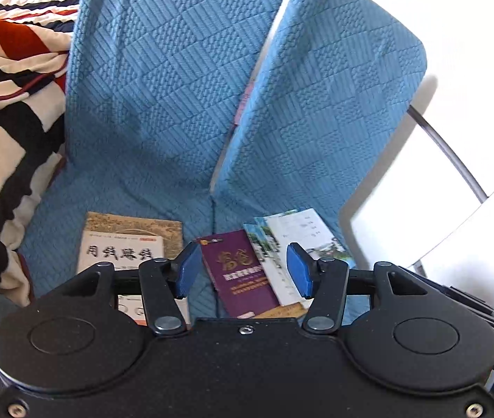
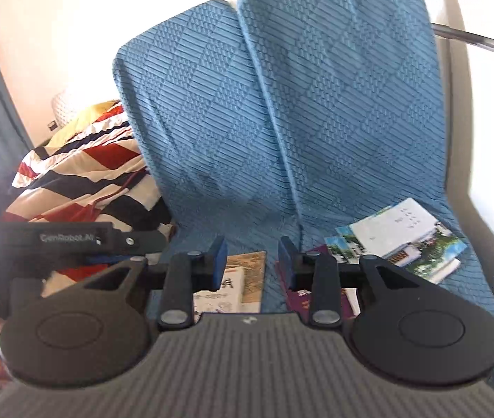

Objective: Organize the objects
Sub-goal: 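Move both tools toward the stack of scenic brochures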

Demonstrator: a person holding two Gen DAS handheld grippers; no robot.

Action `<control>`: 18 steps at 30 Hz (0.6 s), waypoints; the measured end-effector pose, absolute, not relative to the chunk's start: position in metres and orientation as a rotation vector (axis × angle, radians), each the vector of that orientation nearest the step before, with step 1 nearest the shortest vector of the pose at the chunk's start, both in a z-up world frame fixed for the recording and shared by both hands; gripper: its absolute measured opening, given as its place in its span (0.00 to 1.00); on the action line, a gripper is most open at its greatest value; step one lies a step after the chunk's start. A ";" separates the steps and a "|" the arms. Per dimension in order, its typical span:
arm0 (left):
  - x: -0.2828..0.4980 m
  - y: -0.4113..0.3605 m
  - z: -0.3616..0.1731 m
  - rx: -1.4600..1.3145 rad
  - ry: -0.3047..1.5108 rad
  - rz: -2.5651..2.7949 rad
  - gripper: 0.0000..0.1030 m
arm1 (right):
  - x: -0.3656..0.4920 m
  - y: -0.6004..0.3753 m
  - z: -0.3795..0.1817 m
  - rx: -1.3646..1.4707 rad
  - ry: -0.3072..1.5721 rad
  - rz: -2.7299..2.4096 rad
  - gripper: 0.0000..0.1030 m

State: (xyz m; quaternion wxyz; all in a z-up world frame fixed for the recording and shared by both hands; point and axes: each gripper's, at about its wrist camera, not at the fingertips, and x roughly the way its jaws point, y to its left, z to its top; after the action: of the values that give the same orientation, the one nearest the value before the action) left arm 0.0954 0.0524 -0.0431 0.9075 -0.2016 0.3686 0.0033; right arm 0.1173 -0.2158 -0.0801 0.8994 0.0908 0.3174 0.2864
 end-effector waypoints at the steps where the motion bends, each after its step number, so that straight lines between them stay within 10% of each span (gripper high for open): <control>1: 0.095 0.049 -0.042 -0.411 0.762 0.006 0.51 | 0.117 -0.219 -0.080 0.188 0.659 0.583 0.35; 18: 0.098 -0.020 -0.032 -0.361 0.758 -0.092 0.76 | 0.098 -0.279 -0.088 0.213 0.683 0.436 0.36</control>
State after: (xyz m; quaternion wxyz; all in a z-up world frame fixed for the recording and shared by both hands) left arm 0.0976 -0.0201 -0.0318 0.9122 -0.1752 0.3677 -0.0447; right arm 0.0984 -0.2786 -0.0875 0.9135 0.1035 0.3317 0.2118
